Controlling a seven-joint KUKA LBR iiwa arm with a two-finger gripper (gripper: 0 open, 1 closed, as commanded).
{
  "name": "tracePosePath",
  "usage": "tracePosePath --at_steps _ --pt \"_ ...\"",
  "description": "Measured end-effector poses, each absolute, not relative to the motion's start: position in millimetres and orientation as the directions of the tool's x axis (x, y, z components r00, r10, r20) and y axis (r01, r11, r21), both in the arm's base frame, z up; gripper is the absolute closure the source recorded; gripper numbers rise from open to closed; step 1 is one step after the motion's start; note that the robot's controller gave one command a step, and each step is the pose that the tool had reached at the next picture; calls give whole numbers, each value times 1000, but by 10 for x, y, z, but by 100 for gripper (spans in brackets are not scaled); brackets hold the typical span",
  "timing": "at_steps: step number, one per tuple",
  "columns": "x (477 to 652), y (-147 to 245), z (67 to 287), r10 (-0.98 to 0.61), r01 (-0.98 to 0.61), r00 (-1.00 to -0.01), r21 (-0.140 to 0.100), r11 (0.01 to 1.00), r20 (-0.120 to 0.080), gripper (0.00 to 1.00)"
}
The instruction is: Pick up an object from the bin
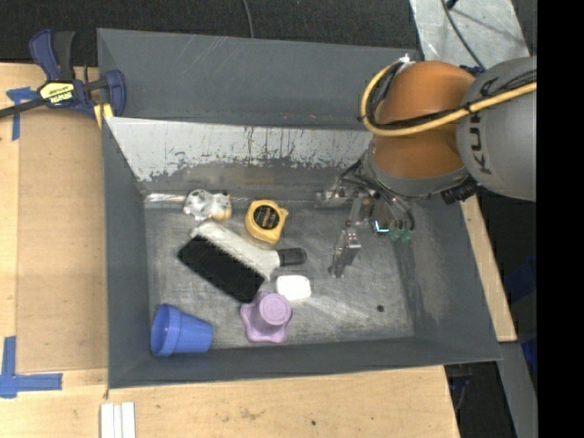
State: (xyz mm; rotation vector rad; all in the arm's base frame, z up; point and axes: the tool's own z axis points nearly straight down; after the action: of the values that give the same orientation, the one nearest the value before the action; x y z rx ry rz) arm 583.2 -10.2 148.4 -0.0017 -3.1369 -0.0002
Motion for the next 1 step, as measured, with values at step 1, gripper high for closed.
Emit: tracePosePath --at_steps 1 --pt "5851 -103 1527 1 1 -1000 0 1000 -3 0"
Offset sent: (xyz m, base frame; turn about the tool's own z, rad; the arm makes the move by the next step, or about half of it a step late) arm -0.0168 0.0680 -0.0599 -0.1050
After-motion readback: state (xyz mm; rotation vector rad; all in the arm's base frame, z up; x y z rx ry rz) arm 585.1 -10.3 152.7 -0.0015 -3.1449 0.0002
